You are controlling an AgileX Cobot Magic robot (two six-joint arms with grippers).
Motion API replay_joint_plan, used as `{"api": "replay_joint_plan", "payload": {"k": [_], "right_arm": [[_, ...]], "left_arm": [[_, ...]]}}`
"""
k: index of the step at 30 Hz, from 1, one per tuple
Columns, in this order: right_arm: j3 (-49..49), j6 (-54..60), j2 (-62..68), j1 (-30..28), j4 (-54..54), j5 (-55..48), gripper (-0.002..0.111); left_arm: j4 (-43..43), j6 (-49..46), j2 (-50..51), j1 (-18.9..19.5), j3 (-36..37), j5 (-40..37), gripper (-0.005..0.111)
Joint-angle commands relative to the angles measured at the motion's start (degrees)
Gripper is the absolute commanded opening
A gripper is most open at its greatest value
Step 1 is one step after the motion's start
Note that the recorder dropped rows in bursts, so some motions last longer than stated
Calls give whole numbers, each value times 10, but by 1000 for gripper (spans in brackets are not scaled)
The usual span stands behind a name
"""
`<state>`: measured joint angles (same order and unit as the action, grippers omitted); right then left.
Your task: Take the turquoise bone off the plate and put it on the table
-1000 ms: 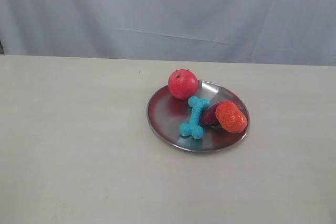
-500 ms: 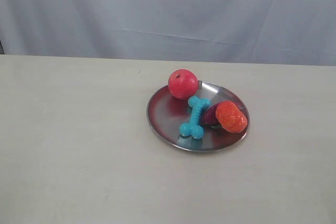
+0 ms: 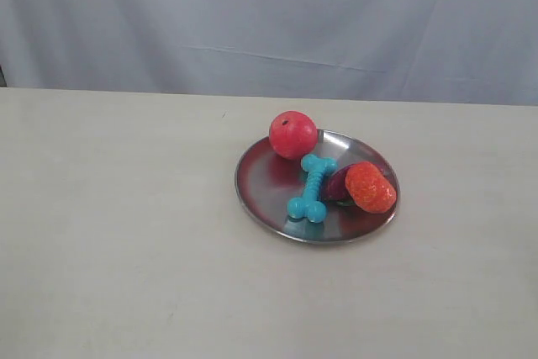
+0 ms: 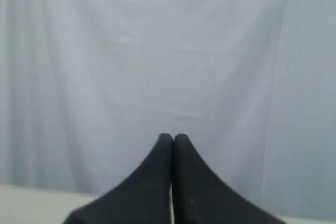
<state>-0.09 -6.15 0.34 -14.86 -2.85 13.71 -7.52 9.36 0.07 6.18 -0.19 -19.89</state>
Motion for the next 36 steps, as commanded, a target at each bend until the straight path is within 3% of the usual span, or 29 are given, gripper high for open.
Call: {"api": "replay_joint_plan", "payload": {"k": [1,8,13,16,19,23,27,32,36], "right_arm": [[1,-191,-3,-3,2,141,0],[1,-328,-3,-3,4,273,0],[1,-433,-3,-3,-56,275,0],[-11,-424,-3,-3,-165,179,0],[-60,-436,-3,-3,-214,14,5],[-116,-431,50,-3,-238,-52,20],[-190,-431,122,-2,-360,-104,31],[-268,-425,234,5,-361,-224,35],[-321,-357,334,57,-333,-332,35]], "left_arm": [[0,1,-1,-4,2,0,0],[0,1,-1,-4,2,0,0],[0,1,-1,-4,2,0,0],[0,1,-1,-4,2,0,0],[0,1,-1,-4,2,0,0],[0,1,-1,-4,2,0,0],[0,1,-1,-4,2,0,0],[0,1,-1,-4,2,0,0],[0,1,-1,-4,2,0,0]]}}
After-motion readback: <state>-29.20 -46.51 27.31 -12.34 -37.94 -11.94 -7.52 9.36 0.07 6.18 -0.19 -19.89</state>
